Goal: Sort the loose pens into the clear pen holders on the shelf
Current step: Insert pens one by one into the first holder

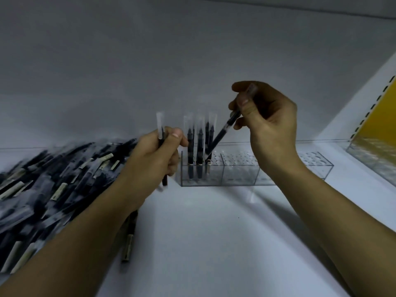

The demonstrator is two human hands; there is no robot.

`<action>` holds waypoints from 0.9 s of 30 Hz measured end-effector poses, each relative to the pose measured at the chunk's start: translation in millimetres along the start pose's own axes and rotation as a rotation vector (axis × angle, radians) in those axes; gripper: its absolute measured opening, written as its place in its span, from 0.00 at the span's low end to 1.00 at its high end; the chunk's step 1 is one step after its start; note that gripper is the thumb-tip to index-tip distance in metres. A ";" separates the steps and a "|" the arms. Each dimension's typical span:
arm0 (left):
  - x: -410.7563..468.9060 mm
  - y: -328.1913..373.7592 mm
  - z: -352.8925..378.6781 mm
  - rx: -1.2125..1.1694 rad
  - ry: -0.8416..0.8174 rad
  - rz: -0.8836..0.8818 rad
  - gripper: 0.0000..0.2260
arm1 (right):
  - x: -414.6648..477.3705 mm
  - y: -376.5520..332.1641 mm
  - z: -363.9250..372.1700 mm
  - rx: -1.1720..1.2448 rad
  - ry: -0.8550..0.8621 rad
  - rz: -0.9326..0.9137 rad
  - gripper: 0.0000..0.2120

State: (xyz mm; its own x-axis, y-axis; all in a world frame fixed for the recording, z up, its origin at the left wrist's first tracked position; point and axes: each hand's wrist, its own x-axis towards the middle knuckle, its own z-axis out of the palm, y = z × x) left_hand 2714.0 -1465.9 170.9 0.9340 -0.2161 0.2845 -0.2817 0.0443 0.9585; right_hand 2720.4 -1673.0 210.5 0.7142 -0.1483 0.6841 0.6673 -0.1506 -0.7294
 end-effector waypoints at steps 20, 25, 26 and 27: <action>3.0 3.5 5.8 0.053 0.206 0.048 0.10 | -0.6 11.7 -4.2 -0.479 -0.310 -0.179 0.19; 2.2 5.7 3.3 0.084 0.255 0.085 0.08 | -0.5 10.9 -4.9 -0.465 -0.272 -0.195 0.20; 1.8 5.5 3.1 0.104 0.259 0.100 0.07 | -1.2 11.1 -4.6 -0.470 -0.272 -0.202 0.20; 1.4 6.1 2.8 0.115 0.265 0.118 0.07 | -1.9 11.5 -3.5 -0.475 -0.284 -0.215 0.19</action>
State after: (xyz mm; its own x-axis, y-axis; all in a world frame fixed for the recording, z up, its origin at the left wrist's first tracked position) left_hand 2712.9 -1468.7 177.1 0.9140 0.0460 0.4032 -0.4004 -0.0601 0.9144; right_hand 2726.0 -1677.8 200.8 0.6459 0.1916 0.7390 0.6823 -0.5792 -0.4461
